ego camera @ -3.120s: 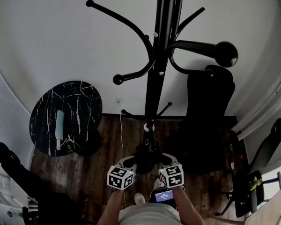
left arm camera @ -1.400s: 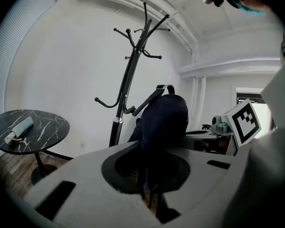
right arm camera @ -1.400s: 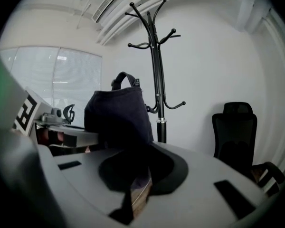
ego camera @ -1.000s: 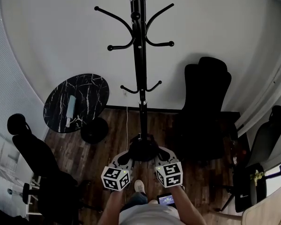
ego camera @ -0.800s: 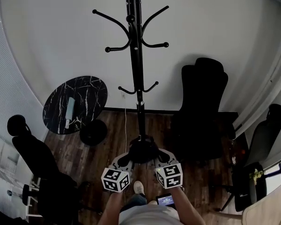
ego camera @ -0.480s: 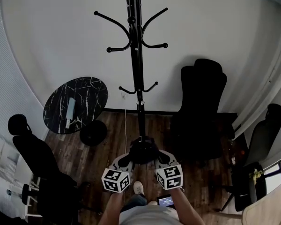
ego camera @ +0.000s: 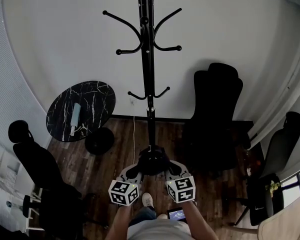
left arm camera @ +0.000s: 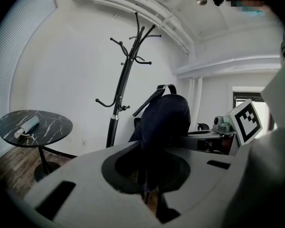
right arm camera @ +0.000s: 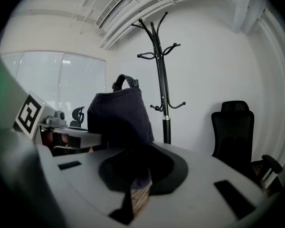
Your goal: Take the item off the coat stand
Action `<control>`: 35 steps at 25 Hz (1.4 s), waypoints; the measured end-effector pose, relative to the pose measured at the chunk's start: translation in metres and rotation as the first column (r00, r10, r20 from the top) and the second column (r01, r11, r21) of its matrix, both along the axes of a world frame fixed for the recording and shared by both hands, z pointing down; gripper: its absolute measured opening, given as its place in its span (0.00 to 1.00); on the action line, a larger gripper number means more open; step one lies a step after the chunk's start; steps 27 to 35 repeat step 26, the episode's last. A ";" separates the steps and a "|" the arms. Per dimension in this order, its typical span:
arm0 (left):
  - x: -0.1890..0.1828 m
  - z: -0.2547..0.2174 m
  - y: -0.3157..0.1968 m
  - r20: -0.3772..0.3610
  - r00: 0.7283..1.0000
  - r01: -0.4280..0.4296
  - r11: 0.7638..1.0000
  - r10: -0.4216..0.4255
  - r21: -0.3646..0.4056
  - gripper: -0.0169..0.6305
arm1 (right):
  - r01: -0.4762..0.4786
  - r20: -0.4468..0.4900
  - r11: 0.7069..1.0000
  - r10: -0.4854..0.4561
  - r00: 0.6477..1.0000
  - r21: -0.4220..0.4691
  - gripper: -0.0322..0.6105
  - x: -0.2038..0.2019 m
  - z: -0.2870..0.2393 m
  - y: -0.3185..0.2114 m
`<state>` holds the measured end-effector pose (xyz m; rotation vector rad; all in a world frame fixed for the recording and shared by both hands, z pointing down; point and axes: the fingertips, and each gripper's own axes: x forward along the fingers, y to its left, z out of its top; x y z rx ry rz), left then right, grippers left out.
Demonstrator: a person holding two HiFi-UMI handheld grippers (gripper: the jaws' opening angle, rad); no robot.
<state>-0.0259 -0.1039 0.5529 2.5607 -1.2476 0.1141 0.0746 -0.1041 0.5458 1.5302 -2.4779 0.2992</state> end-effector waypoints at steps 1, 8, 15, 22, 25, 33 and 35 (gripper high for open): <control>0.000 0.000 0.000 0.000 1.000 -0.001 1.000 0.001 0.000 0.07 | 0.002 -0.002 1.000 -0.002 1.000 0.000 0.09 0.000 0.000 0.000; 0.003 0.001 -0.003 -0.001 1.000 -0.010 1.000 0.010 -0.003 0.07 | 0.001 -0.001 1.000 -0.001 1.000 -0.002 0.09 0.003 0.000 -0.003; 0.001 0.002 -0.005 -0.001 1.000 -0.004 1.000 0.004 -0.007 0.07 | 0.011 -0.001 1.000 -0.011 1.000 -0.004 0.09 0.001 0.003 -0.005; -0.002 0.003 -0.008 -0.001 1.000 0.002 1.000 -0.002 -0.015 0.07 | 0.018 0.006 1.000 -0.018 1.000 -0.012 0.09 -0.003 0.004 -0.009; -0.003 0.002 -0.012 0.000 1.000 0.000 1.000 0.000 -0.015 0.07 | 0.016 0.015 1.000 -0.016 1.000 -0.013 0.09 -0.003 0.003 -0.013; -0.004 0.002 -0.013 0.001 1.000 0.000 1.000 0.000 -0.015 0.07 | 0.016 0.018 1.000 -0.016 1.000 -0.014 0.09 -0.004 0.003 -0.015; -0.004 0.002 -0.013 0.001 1.000 0.000 1.000 0.000 -0.015 0.07 | 0.016 0.018 1.000 -0.016 1.000 -0.014 0.09 -0.004 0.003 -0.015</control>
